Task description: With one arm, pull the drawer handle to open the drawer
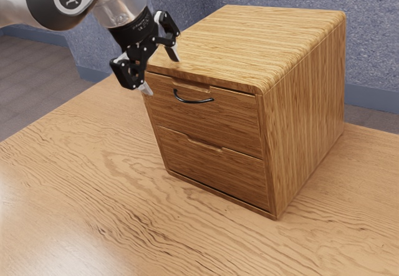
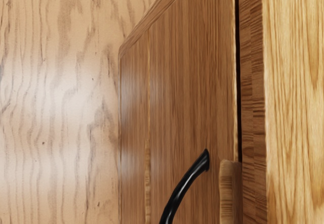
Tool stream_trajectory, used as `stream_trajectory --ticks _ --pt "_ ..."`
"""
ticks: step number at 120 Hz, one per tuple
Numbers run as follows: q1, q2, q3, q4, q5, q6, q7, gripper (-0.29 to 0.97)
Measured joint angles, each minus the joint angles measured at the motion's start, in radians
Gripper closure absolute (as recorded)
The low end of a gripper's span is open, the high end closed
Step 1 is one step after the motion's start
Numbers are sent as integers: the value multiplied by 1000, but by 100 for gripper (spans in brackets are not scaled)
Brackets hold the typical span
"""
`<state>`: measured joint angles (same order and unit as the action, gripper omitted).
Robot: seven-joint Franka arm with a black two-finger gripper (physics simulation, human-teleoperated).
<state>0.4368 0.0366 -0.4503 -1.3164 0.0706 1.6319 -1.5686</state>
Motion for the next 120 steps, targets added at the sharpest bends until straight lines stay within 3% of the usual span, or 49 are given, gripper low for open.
stream_trajectory --ticks 16,27,41,50,62,82,120 --pt "36 -25 4 6 -2 96 -10 0" --pt "60 -124 36 -50 -6 181 -12 0" --pt "-26 -287 75 -256 -38 294 -10 0" --pt "-104 -337 141 -348 -63 354 -4 4" --pt "-128 -388 166 -447 -83 412 -7 2" --pt "-131 -410 171 -565 -96 507 -15 8" --pt "-140 -345 179 -575 -102 586 -9 16"
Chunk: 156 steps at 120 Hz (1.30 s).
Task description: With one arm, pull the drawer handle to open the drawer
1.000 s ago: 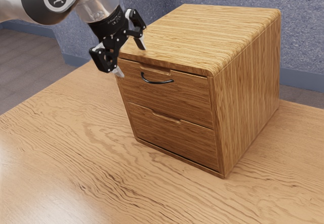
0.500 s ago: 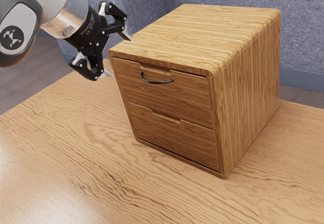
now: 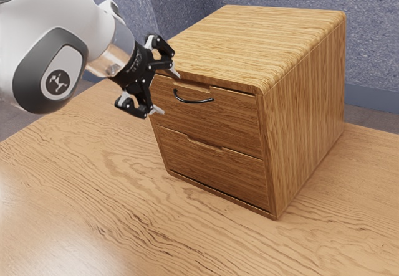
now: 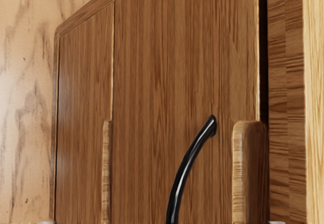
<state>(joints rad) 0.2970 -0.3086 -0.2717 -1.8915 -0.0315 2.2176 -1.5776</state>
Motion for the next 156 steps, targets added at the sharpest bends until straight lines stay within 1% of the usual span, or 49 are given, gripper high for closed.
stream_trajectory --ticks 15,27,40,78,110,156 --pt "-11 14 3 -1 -1 9 2 18" --pt "-64 21 52 -5 -1 14 4 19" --pt "-81 23 67 -17 -1 16 4 20" --pt "-86 5 69 -54 -9 15 5 25" --pt "-106 13 70 -51 -22 17 6 27" --pt "-97 22 74 -57 -34 22 6 30"
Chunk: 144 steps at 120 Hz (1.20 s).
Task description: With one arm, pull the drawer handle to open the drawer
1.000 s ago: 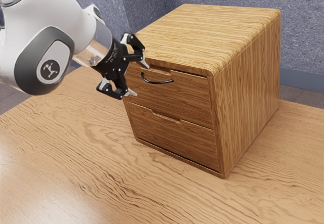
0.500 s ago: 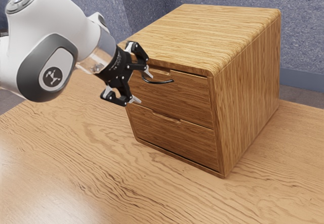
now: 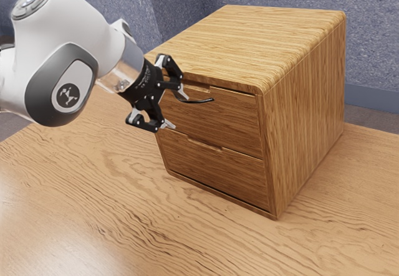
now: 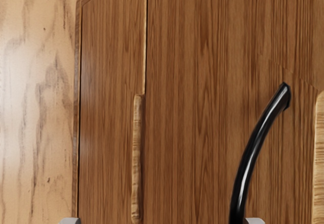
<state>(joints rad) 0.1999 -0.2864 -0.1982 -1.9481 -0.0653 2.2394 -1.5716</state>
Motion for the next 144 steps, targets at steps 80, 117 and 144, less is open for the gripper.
stream_trajectory --ticks 80,117,144 --pt "-25 20 28 4 3 37 1 69" --pt "-26 14 29 -2 5 36 2 76" --pt "-28 -5 30 -20 7 40 2 77"
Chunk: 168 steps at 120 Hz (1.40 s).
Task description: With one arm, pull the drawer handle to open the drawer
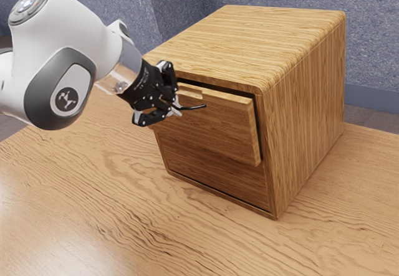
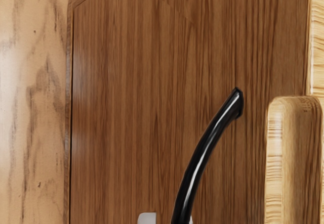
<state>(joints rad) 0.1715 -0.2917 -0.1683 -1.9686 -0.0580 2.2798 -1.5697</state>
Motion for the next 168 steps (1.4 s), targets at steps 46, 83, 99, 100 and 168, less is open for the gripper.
stream_trajectory --ticks 46,83,99,100,168 --pt "1 -56 0 -50 -2 2 -2 76" --pt "-4 -119 -1 -108 -13 1 -3 72" --pt "-10 -140 5 -133 -21 0 -4 71" --pt "-10 -141 6 -134 -22 0 -4 71" --pt "-43 -209 27 -203 -40 -2 -8 70"
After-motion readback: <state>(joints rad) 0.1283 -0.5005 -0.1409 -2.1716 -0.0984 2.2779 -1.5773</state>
